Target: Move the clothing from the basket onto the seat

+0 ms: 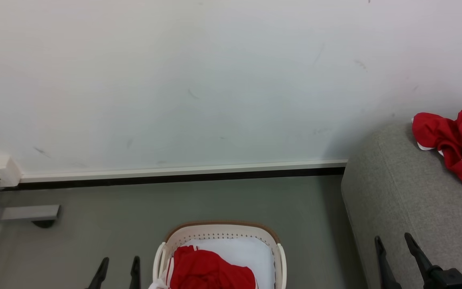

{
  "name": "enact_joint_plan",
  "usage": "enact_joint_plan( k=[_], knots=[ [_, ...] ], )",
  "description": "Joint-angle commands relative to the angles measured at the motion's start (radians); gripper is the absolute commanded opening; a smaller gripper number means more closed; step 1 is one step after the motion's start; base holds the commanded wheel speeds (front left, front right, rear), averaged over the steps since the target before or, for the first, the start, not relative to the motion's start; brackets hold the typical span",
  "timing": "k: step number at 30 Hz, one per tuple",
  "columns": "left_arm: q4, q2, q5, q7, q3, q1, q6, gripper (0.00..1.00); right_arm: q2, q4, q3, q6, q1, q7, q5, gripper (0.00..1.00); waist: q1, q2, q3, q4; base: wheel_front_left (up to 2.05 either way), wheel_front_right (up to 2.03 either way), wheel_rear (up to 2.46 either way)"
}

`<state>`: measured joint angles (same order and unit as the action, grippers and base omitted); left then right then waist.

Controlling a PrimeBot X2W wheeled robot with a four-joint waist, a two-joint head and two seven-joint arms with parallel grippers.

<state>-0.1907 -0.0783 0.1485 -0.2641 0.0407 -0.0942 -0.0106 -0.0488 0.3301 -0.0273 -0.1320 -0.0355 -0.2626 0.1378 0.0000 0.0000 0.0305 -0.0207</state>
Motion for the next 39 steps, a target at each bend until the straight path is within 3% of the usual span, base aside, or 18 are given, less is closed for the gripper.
enact_joint_plan(
  k=[1, 8, 13, 20, 28, 33, 39],
  knots=[
    [-0.003, 0.002, -0.012, -0.001, -0.007, -0.005, -0.006, 1.0, -0.003, 0.004, -0.003, 0.002, -0.006, -0.003, 0.004, 1.0, 0.0, 0.0, -0.005, -0.004, 0.0, 0.0, 0.0],
    [-0.033, 0.008, -0.04, -0.001, 0.005, 0.022, -0.035, 1.0, -0.003, -0.01, -0.021, 0.002, -0.032, -0.003, 0.001, 1.0, 0.0, 0.0, -0.047, -0.034, 0.0, 0.0, 0.0],
    [-0.137, -0.017, -0.071, -0.001, 0.047, 0.097, -0.066, 1.0, -0.003, -0.034, -0.021, 0.003, -0.068, -0.003, -0.004, 1.0, 0.0, 0.0, -0.133, -0.069, 0.0, 0.0, 0.0],
    [-0.31, -0.064, -0.129, 0.046, 0.111, 0.287, -0.087, 1.0, -0.003, -0.079, -0.012, 0.003, -0.138, -0.003, 0.01, 1.0, 0.0, 0.0, -0.307, -0.112, 0.0, 0.0, 0.0],
    [-0.463, -0.123, -0.204, 0.17, 0.174, 0.555, -0.098, 1.0, -0.003, -0.161, -0.006, 0.003, -0.239, -0.003, 0.041, 1.0, 0.0, 0.0, -0.567, -0.143, 0.0, 0.0, 0.0],
    [-0.573, -0.149, -0.27, 0.248, 0.198, 0.698, -0.04, 1.0, -0.002, -0.198, -0.013, 0.003, -0.287, -0.003, 0.073, 1.0, 0.0, 0.0, -0.696, -0.155, 0.0, 0.0, 0.0],
    [-0.687, -0.163, -0.318, 0.304, 0.221, 0.813, 0.019, 1.0, -0.002, -0.214, -0.026, 0.003, -0.32, -0.003, 0.102, 1.0, 0.0, 0.0, -0.776, -0.168, 0.0, 0.0, 0.0]
  ],
)
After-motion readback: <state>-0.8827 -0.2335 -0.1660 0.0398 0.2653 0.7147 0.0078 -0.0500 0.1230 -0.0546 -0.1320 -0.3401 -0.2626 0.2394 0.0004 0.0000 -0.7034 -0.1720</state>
